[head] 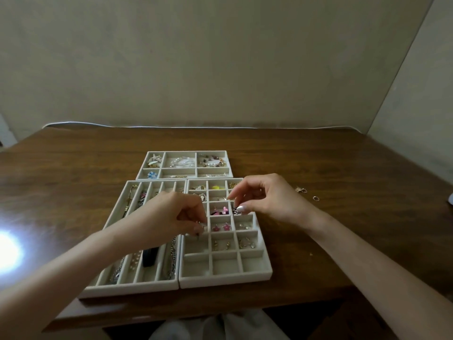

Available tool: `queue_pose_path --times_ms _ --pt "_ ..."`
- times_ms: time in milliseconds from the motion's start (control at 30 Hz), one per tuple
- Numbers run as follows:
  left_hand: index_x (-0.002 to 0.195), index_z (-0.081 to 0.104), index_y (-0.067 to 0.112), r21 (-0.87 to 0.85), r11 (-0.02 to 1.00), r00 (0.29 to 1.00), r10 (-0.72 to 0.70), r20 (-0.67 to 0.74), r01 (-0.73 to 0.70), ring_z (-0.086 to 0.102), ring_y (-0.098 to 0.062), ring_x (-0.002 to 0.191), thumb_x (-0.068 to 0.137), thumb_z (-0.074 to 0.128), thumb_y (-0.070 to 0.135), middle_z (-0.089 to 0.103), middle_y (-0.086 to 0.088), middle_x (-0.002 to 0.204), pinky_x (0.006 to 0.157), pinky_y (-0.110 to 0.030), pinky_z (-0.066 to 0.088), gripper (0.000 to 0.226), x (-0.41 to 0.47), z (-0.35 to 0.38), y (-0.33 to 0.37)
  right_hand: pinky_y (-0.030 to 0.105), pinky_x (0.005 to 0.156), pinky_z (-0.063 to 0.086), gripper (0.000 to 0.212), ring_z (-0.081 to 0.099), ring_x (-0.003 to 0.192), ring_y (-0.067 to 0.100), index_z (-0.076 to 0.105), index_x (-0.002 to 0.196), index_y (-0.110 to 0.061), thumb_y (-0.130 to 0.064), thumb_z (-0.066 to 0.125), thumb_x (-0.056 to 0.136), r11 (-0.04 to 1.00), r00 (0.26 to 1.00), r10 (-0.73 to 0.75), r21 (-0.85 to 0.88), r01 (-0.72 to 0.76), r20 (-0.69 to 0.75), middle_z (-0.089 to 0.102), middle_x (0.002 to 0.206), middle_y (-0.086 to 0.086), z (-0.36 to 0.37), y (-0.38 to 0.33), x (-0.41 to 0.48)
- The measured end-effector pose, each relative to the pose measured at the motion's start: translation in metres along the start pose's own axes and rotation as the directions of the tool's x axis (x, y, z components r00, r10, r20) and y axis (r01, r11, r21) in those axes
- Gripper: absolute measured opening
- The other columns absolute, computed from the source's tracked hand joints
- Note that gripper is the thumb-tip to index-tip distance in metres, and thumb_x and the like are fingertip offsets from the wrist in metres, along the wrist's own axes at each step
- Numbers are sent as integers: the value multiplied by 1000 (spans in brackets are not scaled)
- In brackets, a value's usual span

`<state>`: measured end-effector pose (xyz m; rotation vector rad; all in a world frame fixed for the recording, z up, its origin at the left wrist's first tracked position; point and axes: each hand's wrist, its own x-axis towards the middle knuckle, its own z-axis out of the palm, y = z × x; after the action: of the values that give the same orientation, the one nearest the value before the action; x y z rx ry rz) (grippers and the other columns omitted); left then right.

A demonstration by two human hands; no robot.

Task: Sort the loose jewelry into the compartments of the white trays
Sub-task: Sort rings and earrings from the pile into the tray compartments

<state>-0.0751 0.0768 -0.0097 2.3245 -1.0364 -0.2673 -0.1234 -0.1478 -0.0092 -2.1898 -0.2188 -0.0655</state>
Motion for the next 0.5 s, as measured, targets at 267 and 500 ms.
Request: queue_pose_path --times_ms 267,500 --pt "84 60 27 162 987 999 -4 40 -3 58 10 70 81 70 17 62 16 72 61 -5 41 15 -10 1 -1 34 79 58 28 68 85 22 70 94 -19 4 70 79 1000 1000 -16 4 16 27 69 92 5 14 -11 1" --pt "83 49 34 430 902 999 19 49 -39 54 1 80 85 64 23 61 17 89 65 -7 37 19 -10 12 7 35 80 58 29 69 82 18 69 94 -20 3 72 78 999 999 -33 9 33 30 67 92 4 19 -18 2"
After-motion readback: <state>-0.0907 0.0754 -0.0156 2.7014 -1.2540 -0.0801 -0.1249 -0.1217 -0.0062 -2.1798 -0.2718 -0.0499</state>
